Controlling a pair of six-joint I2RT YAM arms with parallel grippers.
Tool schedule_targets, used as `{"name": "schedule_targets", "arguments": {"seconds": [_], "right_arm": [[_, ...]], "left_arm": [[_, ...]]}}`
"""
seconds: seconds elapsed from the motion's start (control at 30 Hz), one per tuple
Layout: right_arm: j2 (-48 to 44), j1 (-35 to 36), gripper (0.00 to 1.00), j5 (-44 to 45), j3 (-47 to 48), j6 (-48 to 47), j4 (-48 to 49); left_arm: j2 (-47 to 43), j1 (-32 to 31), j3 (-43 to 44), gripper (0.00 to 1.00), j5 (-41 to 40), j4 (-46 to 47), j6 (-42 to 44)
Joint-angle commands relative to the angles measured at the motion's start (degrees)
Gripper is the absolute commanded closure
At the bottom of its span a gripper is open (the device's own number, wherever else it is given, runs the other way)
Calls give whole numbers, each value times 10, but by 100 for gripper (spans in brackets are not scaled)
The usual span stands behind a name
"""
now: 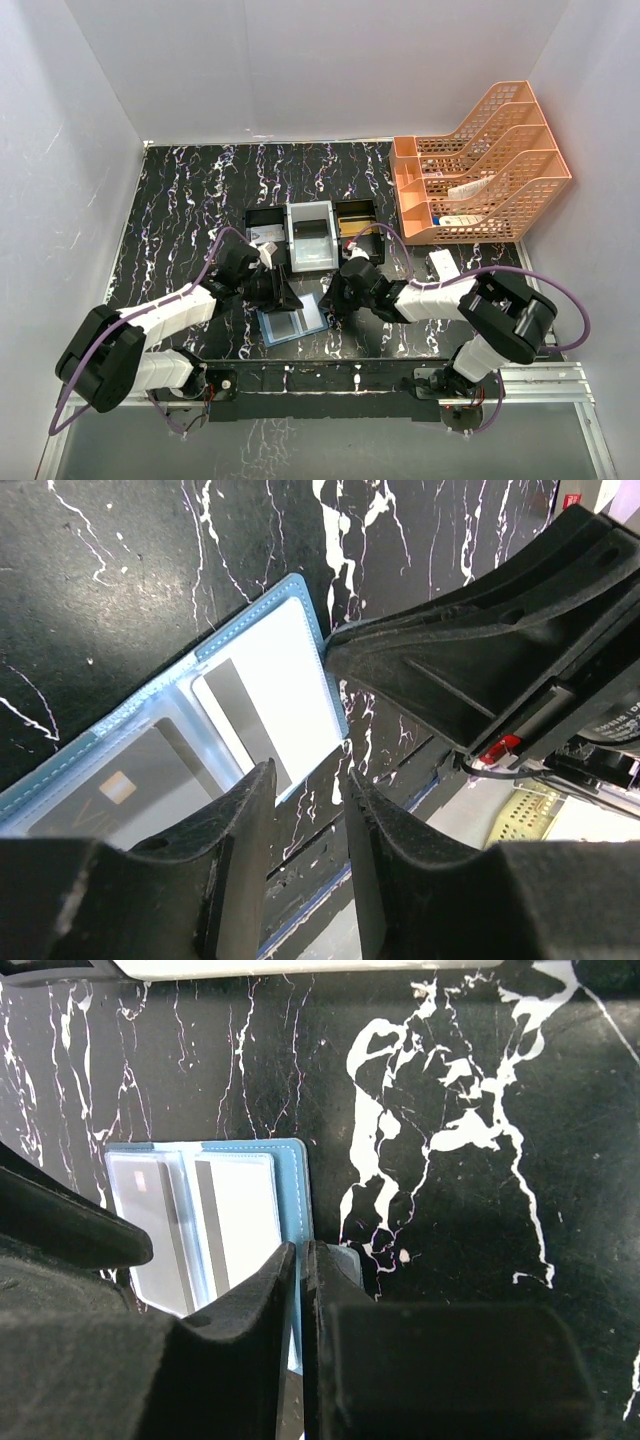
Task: Take the credit cards out of the card holder
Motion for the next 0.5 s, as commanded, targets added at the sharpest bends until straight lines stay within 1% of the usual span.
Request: {"name": "schedule_targets", "arguments": {"seconds": [0.0,0.2,0.37,0.47], "right_arm": [[-15,11,92,10,-26,33,3],[-44,32,91,7,-28,37,11],[-78,32,86,61,7,17,-69],[-88,32,84,59,26,6,-79]], "left_arm": [[-1,-5,-4,68,-19,9,-8],[2,-7,-3,69,-35,-16,7],[-18,-8,3,70,-45,-38,18],[-22,-8,2,70,-41,-38,18]]}}
